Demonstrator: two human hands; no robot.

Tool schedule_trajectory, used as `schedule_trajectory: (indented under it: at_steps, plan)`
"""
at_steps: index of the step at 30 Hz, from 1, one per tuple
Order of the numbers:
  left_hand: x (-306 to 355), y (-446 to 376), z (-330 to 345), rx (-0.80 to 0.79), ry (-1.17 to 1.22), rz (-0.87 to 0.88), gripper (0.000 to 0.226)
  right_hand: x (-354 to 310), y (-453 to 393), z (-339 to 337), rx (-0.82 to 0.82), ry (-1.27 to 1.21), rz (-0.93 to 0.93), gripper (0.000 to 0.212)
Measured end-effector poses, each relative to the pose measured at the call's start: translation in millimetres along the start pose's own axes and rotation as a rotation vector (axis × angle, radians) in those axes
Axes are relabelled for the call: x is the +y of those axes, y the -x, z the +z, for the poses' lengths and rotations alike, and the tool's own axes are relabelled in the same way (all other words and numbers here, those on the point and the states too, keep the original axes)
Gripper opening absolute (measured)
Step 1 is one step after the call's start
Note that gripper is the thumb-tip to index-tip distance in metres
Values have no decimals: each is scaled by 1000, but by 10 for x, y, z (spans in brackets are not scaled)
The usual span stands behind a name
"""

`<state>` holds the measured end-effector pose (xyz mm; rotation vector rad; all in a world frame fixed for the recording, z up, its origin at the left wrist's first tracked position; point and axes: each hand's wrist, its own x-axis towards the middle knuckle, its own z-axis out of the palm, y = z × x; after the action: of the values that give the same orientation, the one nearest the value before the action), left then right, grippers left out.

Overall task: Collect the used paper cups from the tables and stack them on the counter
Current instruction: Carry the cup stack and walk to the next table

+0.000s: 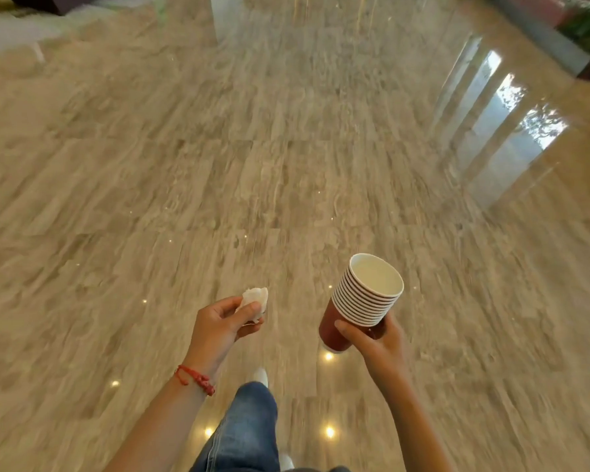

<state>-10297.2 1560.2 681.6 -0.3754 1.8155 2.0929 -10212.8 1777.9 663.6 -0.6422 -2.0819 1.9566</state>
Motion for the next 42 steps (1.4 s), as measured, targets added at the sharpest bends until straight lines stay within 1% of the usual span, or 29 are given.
schedule_trajectory:
  at_steps: [6, 11, 15, 19, 25, 29, 34, 42]
  plan:
    - [499, -1542, 458, -31, 8, 12, 10, -116, -1545, 328, 5, -19, -9, 47]
    - [1172, -2882, 839, -52, -21, 13, 9, -499, -2979, 649, -3, -47, -13, 47]
    - [1678, -3793, 1222, -94, -55, 6, 10, -765, -3967, 737, 21, -54, -21, 48]
    - [1997, -4587, 1651, -113, -66, -23, 14, -877, -4841, 700, 82, -38, 12, 47]
    - [2272, -5967, 2420, -106, -57, -24, 13, -865, -6429, 544, 103, -30, 16, 46]
    - [2572, -6764, 2946, -62, -20, -11, 12, -1075, -7476, 407, 63, -39, 14, 48]
    - [3072, -7687, 3583, -58, -14, 15, 15, -1469, -8761, 259, 12, -11, -12, 49]
    - [3528, -9261, 4366, -60, -27, 0, 9, -1568, -10501, 234, 21, -35, 15, 45]
